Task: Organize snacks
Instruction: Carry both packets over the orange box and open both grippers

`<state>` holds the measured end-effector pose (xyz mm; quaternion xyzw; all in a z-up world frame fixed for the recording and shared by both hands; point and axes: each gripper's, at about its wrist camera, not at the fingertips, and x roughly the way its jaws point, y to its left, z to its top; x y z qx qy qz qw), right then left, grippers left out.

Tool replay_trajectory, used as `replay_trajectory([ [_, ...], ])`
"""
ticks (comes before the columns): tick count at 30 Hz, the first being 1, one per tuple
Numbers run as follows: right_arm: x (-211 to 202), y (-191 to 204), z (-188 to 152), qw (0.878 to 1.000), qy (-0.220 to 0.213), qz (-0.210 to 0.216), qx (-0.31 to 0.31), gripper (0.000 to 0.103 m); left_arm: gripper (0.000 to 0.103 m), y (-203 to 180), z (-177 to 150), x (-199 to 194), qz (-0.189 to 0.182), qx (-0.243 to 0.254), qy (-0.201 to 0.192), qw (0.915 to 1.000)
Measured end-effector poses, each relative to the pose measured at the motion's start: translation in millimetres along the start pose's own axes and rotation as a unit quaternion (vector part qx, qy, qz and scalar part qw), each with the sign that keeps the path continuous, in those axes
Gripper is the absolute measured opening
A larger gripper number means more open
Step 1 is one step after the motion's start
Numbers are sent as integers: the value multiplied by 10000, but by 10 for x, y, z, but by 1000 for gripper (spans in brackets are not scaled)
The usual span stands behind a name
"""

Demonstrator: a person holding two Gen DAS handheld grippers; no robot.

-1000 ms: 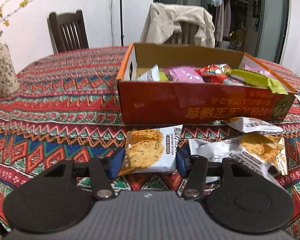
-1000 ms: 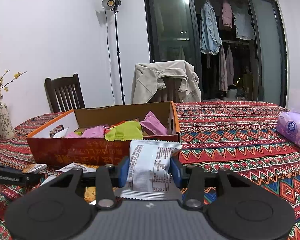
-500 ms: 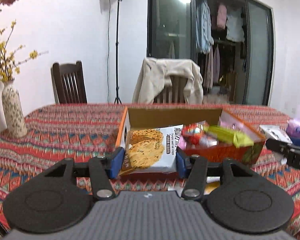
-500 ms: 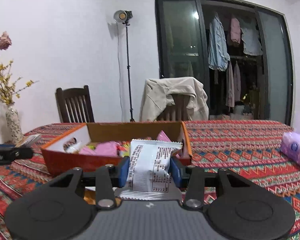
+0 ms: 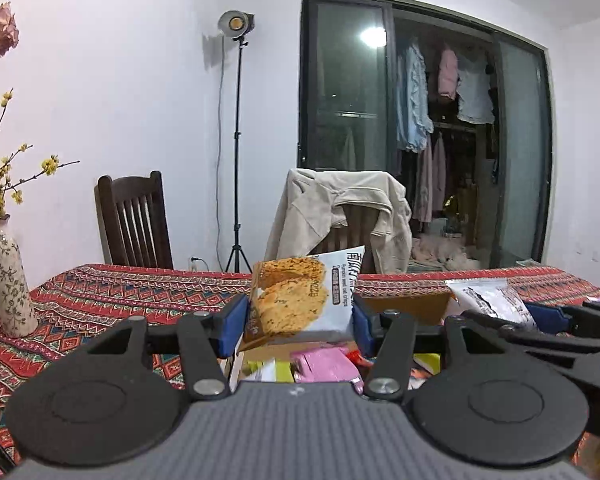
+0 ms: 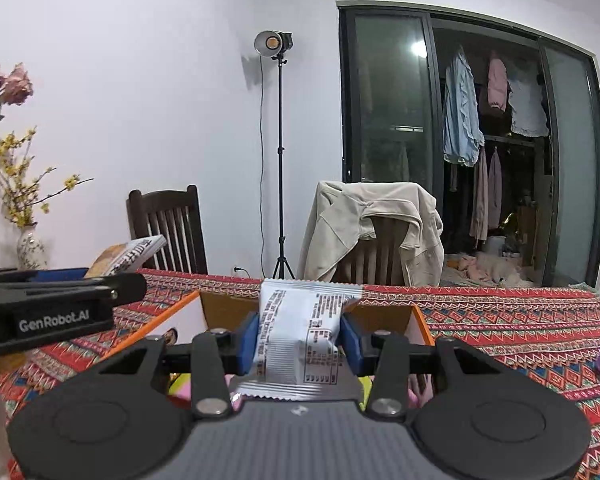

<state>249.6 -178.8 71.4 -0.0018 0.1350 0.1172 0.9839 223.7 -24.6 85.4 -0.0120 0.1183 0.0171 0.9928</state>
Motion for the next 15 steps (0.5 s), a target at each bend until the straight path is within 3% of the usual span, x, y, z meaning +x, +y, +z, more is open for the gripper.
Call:
replay_trajectory([
  [15, 534, -161, -270, 9995, 260, -3, 185, 43, 54, 96, -315, 609, 28, 13, 320, 9995],
])
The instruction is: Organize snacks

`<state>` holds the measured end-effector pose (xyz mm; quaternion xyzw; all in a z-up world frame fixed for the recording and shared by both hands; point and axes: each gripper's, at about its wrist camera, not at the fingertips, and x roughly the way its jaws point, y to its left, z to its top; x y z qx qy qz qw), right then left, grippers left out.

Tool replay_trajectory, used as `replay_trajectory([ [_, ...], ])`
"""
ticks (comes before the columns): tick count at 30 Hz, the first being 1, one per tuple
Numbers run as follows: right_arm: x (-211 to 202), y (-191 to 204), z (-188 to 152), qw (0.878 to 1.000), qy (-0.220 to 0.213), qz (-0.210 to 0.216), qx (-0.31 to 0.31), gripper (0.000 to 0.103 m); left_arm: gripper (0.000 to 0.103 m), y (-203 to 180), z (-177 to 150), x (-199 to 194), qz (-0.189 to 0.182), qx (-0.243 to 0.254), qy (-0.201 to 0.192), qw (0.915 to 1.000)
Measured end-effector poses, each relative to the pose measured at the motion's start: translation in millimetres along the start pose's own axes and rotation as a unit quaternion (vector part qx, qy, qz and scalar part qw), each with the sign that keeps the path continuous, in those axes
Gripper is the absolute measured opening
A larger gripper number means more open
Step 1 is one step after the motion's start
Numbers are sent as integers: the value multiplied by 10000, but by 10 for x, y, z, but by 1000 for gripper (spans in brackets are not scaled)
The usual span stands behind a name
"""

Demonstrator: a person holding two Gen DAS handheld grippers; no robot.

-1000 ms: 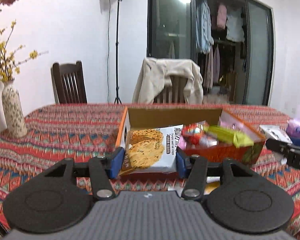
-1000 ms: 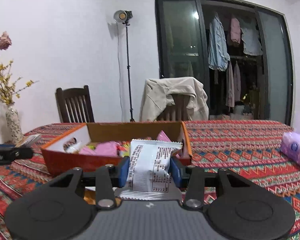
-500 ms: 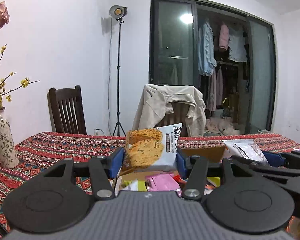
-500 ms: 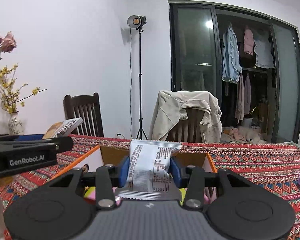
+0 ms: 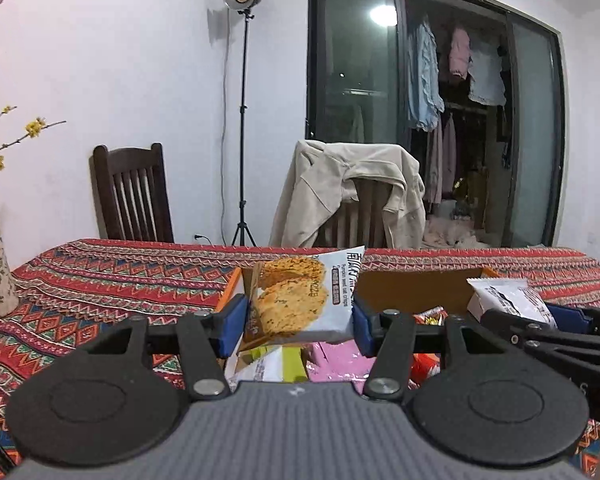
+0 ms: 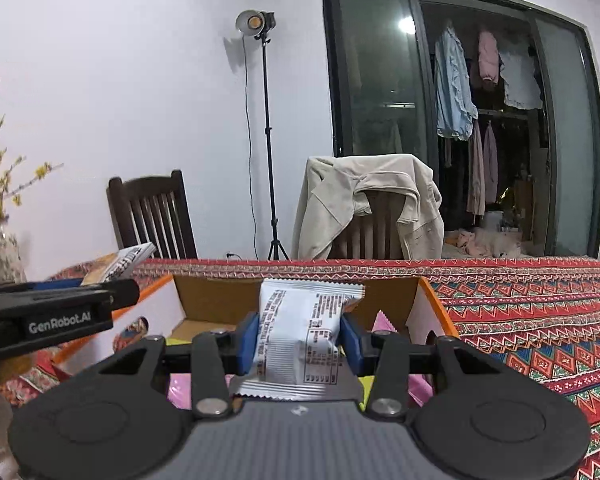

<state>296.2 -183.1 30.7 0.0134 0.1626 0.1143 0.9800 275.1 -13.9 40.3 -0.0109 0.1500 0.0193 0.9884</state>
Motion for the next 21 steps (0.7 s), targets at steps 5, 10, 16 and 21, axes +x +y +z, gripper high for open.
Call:
replay_trajectory([
  [5, 43, 10, -42, 9999, 82, 32, -76, 45, 67, -14, -62, 29, -16, 10, 57, 10000],
  [10, 33, -15, -79, 10000, 12, -79, -35, 100, 98, 95, -81, -34, -4, -237, -160, 9996],
  [16, -6, -24, -89, 9999, -48, -133, -13, 103, 103, 75, -69, -125, 78, -169, -393, 9991],
  [21, -51, -17, -90, 9998, -119, -168, -49, 103, 103, 42, -67, -160, 62, -93, -448, 9989],
])
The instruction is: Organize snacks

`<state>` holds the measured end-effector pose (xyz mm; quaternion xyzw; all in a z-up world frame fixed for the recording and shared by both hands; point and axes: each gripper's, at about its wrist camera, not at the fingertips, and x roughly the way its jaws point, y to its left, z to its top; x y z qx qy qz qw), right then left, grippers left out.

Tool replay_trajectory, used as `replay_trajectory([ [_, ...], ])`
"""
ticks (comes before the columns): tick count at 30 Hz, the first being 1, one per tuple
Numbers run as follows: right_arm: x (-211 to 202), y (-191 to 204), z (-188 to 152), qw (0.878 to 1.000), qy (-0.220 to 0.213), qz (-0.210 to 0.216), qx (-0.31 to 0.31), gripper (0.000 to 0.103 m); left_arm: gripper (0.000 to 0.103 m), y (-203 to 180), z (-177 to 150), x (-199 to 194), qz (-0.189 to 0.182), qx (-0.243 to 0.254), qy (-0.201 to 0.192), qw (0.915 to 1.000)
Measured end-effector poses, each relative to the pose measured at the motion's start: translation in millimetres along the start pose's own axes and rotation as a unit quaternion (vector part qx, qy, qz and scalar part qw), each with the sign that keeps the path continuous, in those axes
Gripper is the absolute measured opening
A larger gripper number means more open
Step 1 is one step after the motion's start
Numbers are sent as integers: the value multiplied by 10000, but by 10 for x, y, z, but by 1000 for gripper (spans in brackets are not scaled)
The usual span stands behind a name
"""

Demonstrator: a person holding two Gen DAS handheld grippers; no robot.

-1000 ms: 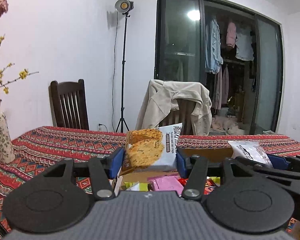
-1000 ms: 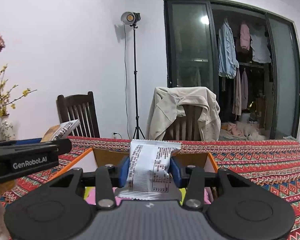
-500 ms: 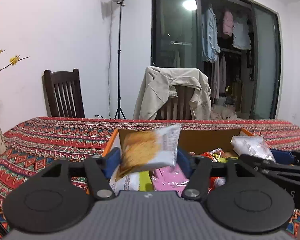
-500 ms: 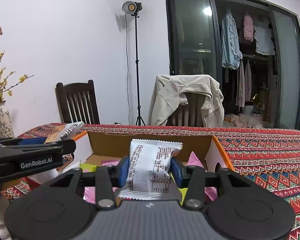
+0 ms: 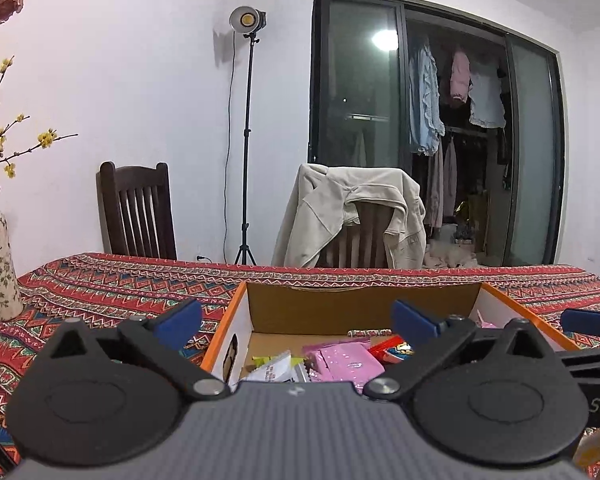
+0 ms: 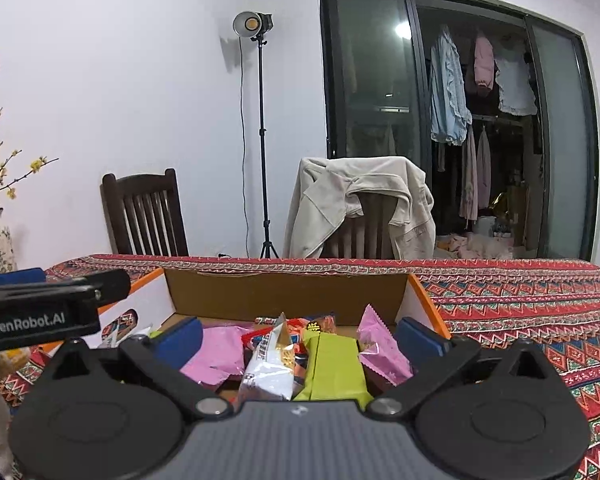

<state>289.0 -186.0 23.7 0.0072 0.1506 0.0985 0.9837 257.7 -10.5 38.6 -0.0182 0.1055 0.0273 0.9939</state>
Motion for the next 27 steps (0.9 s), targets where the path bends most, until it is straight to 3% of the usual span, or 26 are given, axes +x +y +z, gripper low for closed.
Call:
replay_trajectory([
  [14, -202, 3, 158, 9999, -116, -82, -17, 103, 103, 99, 207, -145, -52, -341, 27, 9994],
  [27, -851, 177, 94, 9992, 107, 252, -275, 103, 103, 397, 225, -696, -82, -446, 270, 9986],
])
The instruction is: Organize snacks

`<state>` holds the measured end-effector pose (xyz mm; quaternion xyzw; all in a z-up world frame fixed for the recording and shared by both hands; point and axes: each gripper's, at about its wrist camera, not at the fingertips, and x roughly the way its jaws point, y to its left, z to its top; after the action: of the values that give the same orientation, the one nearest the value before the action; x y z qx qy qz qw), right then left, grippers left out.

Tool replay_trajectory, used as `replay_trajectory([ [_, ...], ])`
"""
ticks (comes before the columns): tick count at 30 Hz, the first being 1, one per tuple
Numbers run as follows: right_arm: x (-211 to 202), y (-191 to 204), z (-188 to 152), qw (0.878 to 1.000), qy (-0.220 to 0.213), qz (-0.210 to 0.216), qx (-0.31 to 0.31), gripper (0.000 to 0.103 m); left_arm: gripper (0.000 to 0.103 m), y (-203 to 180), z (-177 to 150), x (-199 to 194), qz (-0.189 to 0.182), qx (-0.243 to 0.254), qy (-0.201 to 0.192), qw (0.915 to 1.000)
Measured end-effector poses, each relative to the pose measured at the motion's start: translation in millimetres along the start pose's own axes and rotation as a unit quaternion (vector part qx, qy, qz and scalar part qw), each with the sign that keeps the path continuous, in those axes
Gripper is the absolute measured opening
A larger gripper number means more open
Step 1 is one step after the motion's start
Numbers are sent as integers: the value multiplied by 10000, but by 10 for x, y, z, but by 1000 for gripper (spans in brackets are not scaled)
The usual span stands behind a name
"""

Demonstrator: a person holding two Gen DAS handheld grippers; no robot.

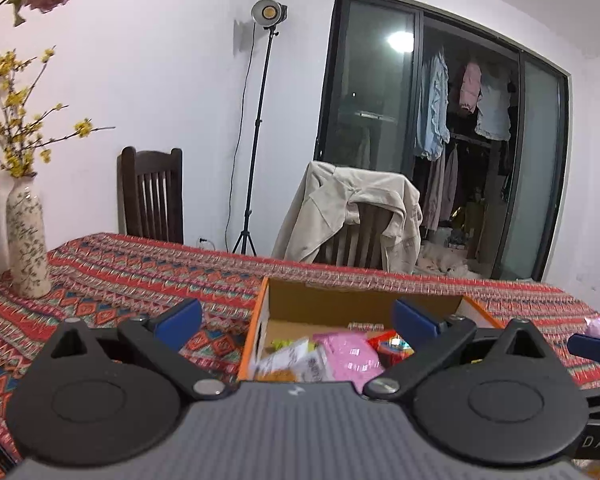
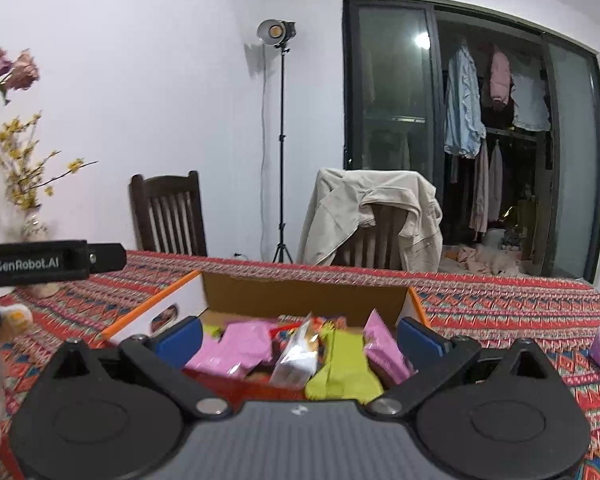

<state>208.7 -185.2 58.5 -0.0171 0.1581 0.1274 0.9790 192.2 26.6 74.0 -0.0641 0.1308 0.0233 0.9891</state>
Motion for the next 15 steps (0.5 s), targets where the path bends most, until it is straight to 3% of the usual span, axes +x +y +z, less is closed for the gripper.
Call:
replay_trajectory([
  [15, -378, 354, -714, 9938, 1007, 352, -306, 103, 103, 455, -667, -583, 244, 24, 686, 9973],
])
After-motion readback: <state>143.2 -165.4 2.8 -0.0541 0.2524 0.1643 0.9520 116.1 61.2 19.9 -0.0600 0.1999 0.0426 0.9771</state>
